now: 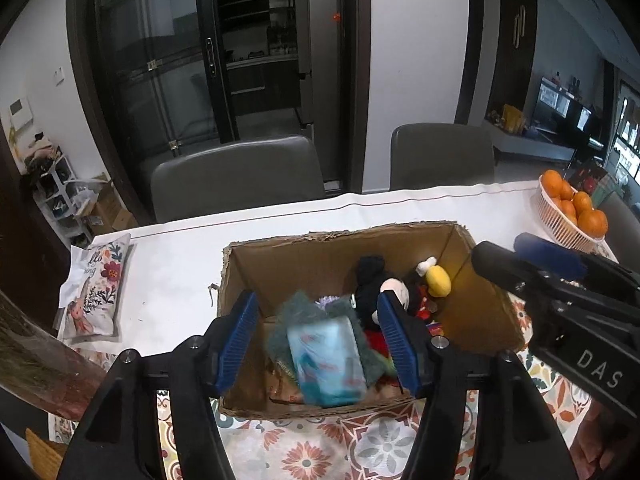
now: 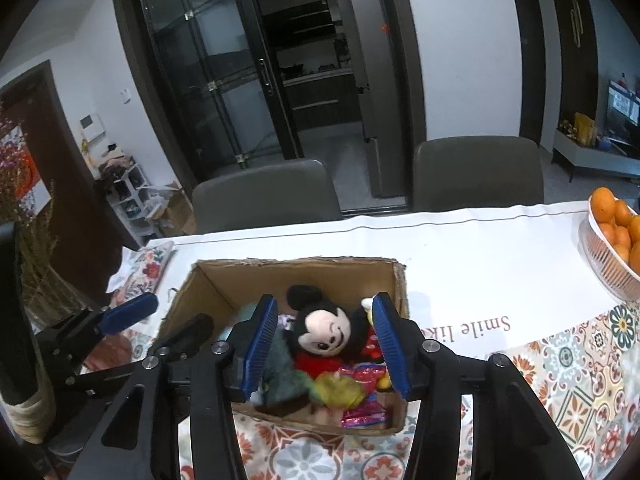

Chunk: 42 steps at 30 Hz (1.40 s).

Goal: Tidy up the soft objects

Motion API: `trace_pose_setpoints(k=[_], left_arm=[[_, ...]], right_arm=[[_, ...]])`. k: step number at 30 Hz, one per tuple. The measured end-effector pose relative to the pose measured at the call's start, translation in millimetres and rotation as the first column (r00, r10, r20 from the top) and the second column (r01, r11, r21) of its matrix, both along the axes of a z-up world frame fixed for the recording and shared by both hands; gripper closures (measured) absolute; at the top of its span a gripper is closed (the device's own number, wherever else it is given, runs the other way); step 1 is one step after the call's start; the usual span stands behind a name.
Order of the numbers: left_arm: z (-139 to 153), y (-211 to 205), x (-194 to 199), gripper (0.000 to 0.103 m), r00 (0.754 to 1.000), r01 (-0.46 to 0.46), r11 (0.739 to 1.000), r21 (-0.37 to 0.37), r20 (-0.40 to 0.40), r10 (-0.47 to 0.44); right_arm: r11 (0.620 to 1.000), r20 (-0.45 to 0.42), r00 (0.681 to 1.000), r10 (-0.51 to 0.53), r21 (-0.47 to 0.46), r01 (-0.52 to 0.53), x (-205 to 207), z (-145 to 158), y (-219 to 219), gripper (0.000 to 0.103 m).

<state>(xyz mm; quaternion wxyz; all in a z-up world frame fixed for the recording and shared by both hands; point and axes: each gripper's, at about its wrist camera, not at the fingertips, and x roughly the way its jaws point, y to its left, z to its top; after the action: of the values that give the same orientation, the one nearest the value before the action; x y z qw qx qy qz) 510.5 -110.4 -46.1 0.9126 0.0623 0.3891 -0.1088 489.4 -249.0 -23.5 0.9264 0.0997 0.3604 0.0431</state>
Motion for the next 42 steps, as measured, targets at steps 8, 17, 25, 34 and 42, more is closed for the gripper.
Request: trace_pose_setpoints(k=[8, 17, 25, 34, 42], left_arm=[[8, 15, -20, 0.039, 0.999, -0.05, 0.999, -0.006, 0.013, 0.05], [39, 38, -81, 0.032, 0.988, -0.077, 0.997, 0.011, 0.134, 0.075], [60, 59, -139, 0.018, 0.977, -0.078, 0.997, 0.019, 0.2, 0.072], [70, 88, -197, 0.005, 0.969, -0.067, 0.998, -0.004, 0.239, 0.066], [78, 99, -245, 0.0, 0.967, -0.069, 0.997, -0.023, 0.246, 0.072]], right_arm=[[0.999, -0.015, 1.0, -0.011, -0.043, 0.011, -15, 0, 5, 0.052], [0.996, 0.038, 0.999, -0.019, -0.088, 0.023, -72, 19, 21, 0.052], [0.99, 0.097, 0.993, -0.069, -0.116, 0.08, -139, 39, 38, 0.04], [0.967, 0.143, 0.976, -0.161, -0.175, 0.186, -203, 53, 57, 0.031], [0.967, 0.156, 0.973, -0.171, -0.163, 0.196, -247, 62, 62, 0.019]])
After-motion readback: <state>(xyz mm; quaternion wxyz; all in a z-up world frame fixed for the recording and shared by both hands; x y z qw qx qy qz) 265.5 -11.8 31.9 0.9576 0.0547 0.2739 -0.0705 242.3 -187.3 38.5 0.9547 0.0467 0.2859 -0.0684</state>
